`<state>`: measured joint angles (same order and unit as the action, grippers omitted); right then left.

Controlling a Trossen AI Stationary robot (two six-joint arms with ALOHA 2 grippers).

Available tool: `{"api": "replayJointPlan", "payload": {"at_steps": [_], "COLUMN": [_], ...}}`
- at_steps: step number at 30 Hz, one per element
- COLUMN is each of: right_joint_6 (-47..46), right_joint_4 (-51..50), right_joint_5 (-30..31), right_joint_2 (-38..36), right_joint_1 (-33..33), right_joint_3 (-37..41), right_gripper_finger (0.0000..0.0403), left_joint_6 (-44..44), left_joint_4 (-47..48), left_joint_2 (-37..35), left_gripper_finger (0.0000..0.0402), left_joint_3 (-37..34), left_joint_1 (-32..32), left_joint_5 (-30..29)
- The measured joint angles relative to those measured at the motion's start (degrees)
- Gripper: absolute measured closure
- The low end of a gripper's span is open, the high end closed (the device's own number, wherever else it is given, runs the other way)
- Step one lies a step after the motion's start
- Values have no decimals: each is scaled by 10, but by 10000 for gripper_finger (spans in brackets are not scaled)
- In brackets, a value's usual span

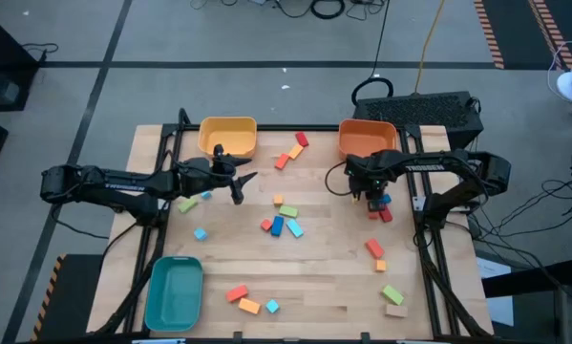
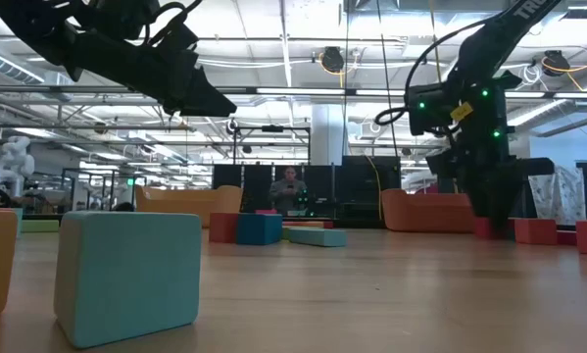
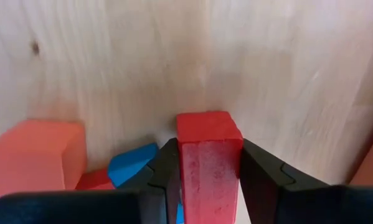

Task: Sort blocks by size
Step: Put the large red block into the orange bin

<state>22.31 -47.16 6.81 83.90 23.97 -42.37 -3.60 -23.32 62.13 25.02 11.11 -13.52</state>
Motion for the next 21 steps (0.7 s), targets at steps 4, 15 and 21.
{"api": "replayJointPlan", "payload": {"at_steps": [4,15,21], "right_joint_6": [-23,-58,-89], "right_joint_4": [13,47,91], "right_joint_5": [-36,-40,-39], "right_joint_2": [-12,-39,-39], "right_joint_1": [0,38,83], "right_joint_3": [-22,-106,-123], "right_gripper_finger": [289,287,287], "left_joint_6": [0,-2,-2], "left_joint_4": [3,4,5], "left_joint_2": [0,0,0], "left_gripper_finger": [191,191,191], "left_joint_3": [0,0,0], "left_joint_1": [0,0,0], "left_joint_5": [0,-1,-1]}}
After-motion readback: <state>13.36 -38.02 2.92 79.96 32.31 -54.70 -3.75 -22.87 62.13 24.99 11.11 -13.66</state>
